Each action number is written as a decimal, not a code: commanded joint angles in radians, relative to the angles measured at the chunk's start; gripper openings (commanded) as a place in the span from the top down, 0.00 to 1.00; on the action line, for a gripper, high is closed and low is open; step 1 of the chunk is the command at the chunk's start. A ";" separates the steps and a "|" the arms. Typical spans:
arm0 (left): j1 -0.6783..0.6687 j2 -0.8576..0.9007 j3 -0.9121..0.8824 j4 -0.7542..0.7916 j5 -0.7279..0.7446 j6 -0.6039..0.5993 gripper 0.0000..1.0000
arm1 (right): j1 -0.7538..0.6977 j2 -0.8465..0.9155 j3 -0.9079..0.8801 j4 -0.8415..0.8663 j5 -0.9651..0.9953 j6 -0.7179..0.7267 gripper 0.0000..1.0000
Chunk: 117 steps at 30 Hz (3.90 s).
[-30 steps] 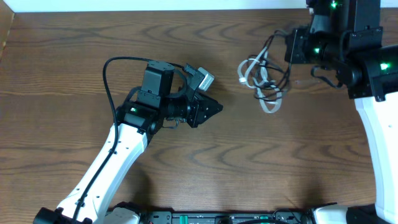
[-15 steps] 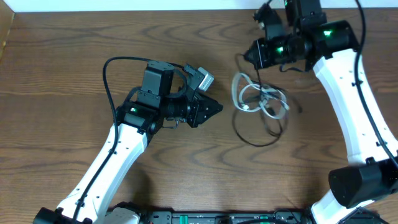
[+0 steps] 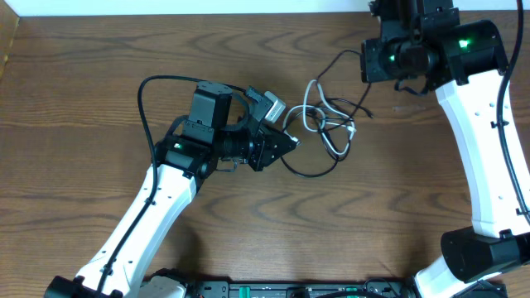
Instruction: Untangle cables
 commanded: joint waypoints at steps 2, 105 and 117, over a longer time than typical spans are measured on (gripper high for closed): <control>-0.002 -0.004 -0.003 -0.005 0.001 0.015 0.77 | -0.003 -0.006 0.019 -0.088 0.234 0.043 0.99; -0.002 -0.004 -0.003 -0.135 -0.170 0.014 0.76 | 0.126 0.368 0.114 0.051 0.020 0.190 0.99; -0.002 -0.003 -0.003 -0.077 -0.110 0.014 0.76 | 0.124 0.161 0.446 -0.268 0.118 0.163 0.99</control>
